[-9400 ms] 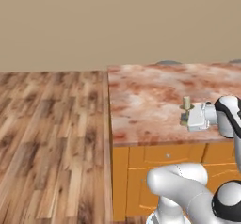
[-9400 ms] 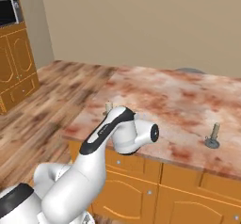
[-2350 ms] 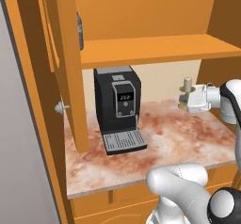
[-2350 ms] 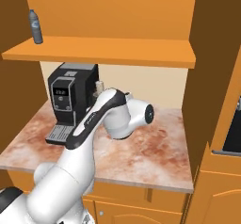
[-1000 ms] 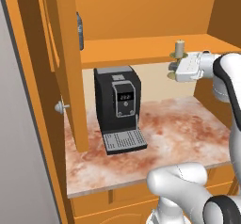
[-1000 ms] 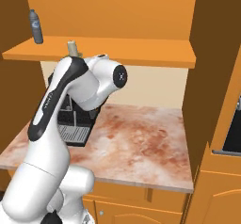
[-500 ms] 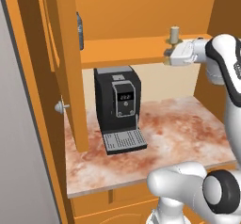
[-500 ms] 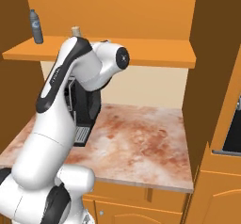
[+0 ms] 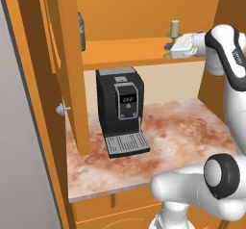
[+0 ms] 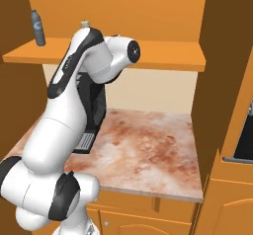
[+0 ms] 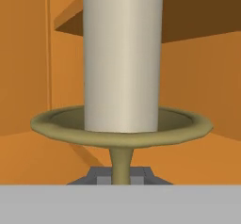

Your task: Pick the candle and candle from the dining table and place them in the open cabinet. Close the cabinet after placing the objects.

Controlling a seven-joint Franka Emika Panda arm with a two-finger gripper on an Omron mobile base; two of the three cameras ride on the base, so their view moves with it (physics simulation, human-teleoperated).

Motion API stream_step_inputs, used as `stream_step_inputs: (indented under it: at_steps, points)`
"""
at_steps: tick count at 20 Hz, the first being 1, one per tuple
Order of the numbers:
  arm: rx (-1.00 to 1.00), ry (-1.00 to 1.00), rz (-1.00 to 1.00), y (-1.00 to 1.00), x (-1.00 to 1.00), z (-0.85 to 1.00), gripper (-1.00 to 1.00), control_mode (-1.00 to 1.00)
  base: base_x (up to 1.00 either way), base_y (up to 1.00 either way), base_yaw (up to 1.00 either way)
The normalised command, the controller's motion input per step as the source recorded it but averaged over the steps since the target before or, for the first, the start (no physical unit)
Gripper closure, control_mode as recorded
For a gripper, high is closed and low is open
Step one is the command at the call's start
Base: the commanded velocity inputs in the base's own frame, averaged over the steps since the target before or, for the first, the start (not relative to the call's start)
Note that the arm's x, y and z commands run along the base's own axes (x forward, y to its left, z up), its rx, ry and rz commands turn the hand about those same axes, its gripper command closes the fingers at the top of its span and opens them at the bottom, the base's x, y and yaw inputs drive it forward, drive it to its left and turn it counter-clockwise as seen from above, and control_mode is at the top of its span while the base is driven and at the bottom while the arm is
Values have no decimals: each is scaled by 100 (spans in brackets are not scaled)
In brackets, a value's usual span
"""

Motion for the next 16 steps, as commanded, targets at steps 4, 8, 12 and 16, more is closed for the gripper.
stream_step_inputs:
  at_steps: [4,8,12,16]
  points:
    - [1,-1,0,-8,38,-15,100,-100,0,0,0]
    - [-1,-3,-1,-4,32,-32,100,-100,0,0,0]
    - [0,-2,-3,-9,30,-15,100,-100,0,0,0]
    - [0,0,-5,-14,29,2,100,-100,0,0,0]
